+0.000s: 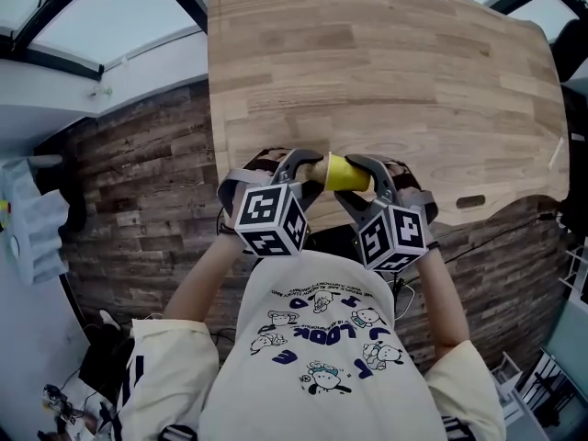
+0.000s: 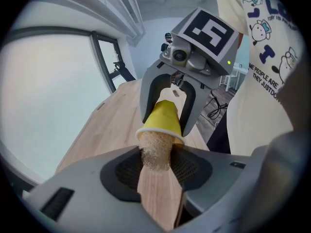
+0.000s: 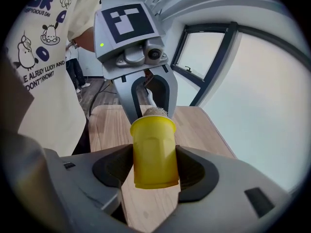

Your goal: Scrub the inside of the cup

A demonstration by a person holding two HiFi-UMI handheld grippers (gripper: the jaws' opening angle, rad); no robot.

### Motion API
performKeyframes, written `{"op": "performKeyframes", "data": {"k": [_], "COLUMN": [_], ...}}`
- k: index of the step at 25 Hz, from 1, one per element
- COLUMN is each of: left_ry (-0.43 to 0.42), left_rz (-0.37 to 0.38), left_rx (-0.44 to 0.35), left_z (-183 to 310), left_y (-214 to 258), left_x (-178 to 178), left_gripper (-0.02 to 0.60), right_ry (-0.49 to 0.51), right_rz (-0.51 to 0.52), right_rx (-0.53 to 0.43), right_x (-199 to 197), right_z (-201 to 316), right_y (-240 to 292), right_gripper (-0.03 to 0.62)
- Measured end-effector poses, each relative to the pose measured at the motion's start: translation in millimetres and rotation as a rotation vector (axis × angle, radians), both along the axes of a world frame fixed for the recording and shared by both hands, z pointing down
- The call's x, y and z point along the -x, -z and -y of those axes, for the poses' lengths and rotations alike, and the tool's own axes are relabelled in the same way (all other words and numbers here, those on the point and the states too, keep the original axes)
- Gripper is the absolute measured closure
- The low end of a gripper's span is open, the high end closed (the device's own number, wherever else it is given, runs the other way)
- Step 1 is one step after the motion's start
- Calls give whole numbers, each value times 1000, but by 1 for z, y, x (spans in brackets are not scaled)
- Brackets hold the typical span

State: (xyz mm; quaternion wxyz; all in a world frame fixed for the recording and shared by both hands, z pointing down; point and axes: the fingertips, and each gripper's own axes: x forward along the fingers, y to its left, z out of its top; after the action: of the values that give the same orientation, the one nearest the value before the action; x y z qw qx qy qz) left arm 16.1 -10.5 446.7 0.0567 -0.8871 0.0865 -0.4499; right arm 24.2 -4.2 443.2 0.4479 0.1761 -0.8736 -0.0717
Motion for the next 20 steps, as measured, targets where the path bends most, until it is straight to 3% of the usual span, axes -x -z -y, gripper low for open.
{"op": "performKeyframes", "data": {"k": [16,20], "left_ry": [96,121], "left_rz": [-99,-138], "left_rx": [355,479], "left_z": [-14,-21], "left_y": [-3,-2], "left_x": [5,5], "left_gripper": [393,393], "right_ry": [167,215], "right_rz": [-150,-176], "right_rx": [-163,-209], "right_x": [4,4], "right_z": [-8,-13], "right_y": [2,3], "right_gripper": [329,329]}}
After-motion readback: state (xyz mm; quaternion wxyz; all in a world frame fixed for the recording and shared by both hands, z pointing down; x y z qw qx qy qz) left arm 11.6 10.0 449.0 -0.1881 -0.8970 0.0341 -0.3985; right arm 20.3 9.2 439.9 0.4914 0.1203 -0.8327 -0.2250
